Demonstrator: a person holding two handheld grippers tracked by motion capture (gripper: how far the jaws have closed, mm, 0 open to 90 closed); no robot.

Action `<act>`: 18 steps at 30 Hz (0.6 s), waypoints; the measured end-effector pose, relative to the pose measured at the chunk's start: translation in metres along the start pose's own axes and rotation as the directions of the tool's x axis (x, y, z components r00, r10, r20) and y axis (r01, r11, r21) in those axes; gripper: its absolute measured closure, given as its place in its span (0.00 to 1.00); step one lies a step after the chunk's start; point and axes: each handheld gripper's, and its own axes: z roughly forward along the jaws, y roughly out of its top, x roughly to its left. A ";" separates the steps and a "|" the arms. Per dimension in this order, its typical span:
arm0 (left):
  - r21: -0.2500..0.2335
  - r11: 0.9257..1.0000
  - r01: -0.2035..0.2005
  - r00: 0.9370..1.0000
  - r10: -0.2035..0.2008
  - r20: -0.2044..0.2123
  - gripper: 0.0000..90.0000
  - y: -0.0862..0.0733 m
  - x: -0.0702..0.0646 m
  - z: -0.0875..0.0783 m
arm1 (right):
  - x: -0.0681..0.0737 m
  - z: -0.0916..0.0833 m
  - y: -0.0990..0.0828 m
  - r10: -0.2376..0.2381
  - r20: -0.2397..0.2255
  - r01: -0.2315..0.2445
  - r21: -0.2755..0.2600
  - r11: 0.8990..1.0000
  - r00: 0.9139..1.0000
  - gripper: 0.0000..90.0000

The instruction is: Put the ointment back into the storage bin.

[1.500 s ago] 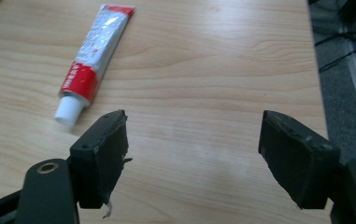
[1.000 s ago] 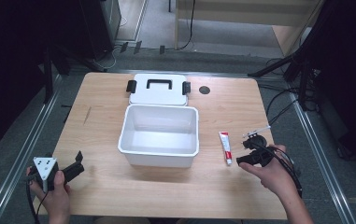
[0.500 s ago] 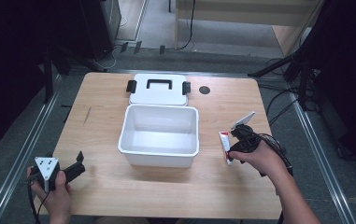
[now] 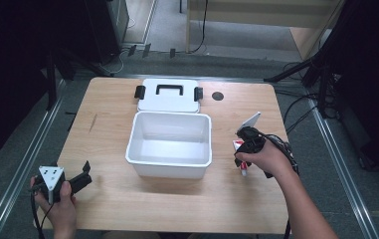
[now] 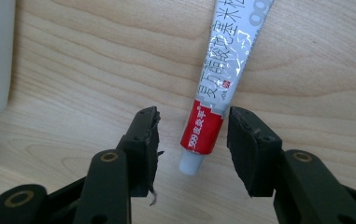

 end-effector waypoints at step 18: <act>0.005 1.000 -0.008 1.000 0.008 -0.011 0.05 0.000 -0.001 0.001 | -0.006 0.019 0.016 0.040 0.043 -0.042 0.054 0.998 0.998 0.77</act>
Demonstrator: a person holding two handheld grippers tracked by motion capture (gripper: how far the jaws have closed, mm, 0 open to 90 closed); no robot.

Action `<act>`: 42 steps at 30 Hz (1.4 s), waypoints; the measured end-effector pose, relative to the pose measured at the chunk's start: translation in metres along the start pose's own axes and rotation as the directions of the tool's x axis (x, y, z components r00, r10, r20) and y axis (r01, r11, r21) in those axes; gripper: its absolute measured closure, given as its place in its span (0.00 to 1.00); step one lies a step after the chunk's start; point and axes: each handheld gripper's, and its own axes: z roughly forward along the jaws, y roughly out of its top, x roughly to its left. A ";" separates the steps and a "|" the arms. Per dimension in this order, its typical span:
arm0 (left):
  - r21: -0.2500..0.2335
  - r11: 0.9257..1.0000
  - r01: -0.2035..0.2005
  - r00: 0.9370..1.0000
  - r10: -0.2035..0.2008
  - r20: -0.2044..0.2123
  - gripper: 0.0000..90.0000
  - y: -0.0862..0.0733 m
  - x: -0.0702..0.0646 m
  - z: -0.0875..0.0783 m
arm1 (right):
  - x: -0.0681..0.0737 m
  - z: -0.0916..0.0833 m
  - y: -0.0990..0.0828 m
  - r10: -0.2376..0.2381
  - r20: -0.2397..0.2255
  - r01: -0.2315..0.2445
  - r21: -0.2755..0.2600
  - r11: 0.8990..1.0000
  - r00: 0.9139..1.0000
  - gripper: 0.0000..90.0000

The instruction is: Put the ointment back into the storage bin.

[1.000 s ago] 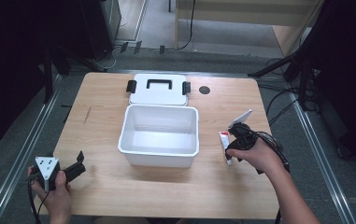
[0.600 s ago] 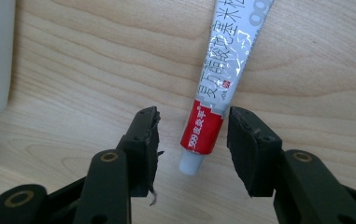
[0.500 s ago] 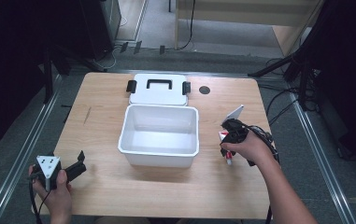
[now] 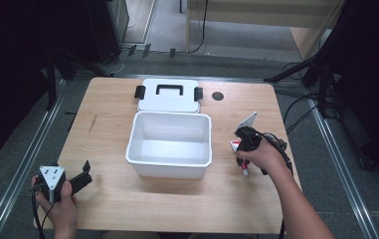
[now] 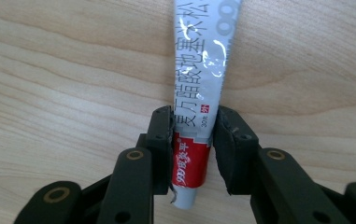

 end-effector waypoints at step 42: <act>0.006 1.000 0.023 1.000 -0.023 0.008 0.07 0.000 0.001 0.000 | 0.026 -0.120 -0.008 -0.239 -0.029 0.231 -0.162 0.959 0.971 0.80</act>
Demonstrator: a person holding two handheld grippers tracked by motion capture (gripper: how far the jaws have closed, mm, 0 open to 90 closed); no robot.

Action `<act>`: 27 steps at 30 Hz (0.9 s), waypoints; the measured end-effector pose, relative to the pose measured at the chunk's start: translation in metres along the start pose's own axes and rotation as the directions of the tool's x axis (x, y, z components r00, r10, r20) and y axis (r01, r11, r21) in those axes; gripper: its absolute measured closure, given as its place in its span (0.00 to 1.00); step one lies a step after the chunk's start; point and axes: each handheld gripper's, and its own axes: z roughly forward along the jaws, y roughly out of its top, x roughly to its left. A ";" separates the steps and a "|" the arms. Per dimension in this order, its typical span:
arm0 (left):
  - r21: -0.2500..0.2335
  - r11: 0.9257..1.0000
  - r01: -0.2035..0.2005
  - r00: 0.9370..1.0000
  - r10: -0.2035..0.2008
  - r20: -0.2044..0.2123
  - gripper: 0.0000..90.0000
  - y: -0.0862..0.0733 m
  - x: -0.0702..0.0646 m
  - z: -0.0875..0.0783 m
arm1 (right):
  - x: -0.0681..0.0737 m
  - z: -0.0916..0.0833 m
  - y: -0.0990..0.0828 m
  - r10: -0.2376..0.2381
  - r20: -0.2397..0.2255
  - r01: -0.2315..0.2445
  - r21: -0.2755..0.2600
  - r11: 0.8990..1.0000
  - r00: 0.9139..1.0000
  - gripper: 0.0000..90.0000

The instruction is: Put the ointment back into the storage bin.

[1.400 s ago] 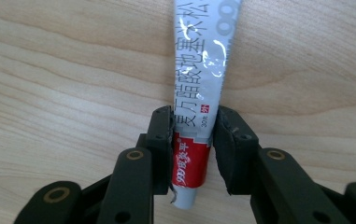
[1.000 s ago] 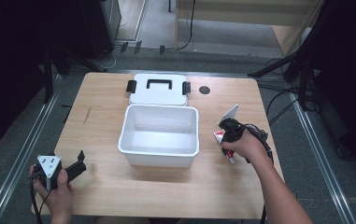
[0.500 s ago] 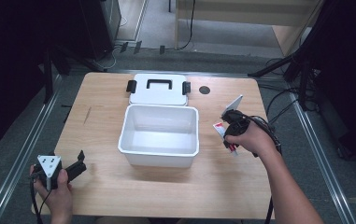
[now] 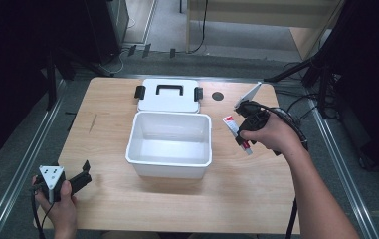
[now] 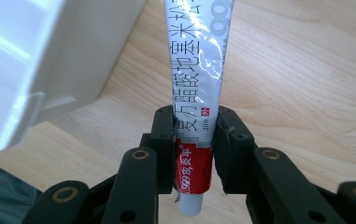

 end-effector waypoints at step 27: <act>0.004 1.000 -0.003 1.000 0.003 -0.001 0.07 0.000 0.000 0.001 | 0.072 -0.021 0.038 -0.215 -0.060 0.212 -0.049 0.976 0.975 0.80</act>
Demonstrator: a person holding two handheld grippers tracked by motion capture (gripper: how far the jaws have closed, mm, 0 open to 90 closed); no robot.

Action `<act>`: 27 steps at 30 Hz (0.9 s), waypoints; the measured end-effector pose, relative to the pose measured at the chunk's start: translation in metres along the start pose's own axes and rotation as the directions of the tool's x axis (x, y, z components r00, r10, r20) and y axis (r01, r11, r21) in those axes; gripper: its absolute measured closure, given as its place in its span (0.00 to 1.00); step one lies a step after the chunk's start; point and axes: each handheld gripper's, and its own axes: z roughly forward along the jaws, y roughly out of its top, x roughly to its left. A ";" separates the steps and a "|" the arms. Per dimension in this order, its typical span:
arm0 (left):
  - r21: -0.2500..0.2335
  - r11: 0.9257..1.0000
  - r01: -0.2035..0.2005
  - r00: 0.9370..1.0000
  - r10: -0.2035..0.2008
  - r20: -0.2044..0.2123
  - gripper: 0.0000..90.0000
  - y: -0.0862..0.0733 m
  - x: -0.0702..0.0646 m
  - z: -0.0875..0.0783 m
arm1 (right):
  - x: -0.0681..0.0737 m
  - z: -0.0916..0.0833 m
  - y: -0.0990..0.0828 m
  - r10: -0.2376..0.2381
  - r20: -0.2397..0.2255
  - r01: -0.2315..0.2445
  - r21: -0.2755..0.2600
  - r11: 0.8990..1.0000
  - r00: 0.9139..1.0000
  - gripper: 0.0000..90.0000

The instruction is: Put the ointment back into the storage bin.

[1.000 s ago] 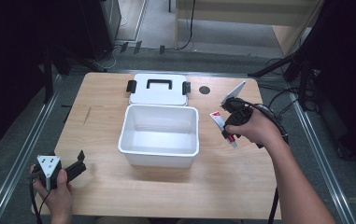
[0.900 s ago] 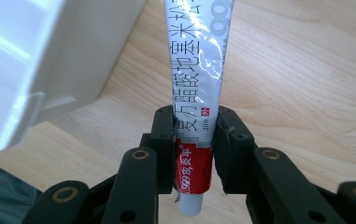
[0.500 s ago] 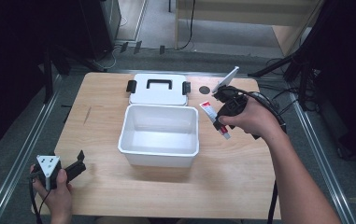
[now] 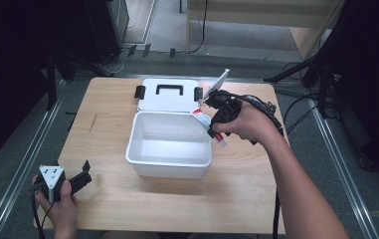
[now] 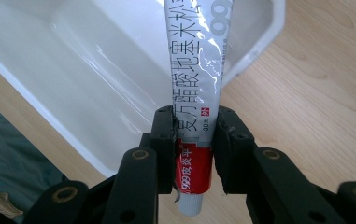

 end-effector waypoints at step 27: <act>0.004 1.000 0.010 1.000 -0.010 0.003 0.07 0.000 0.000 0.001 | 0.020 0.057 0.036 -0.066 0.001 0.066 0.054 0.996 0.998 0.80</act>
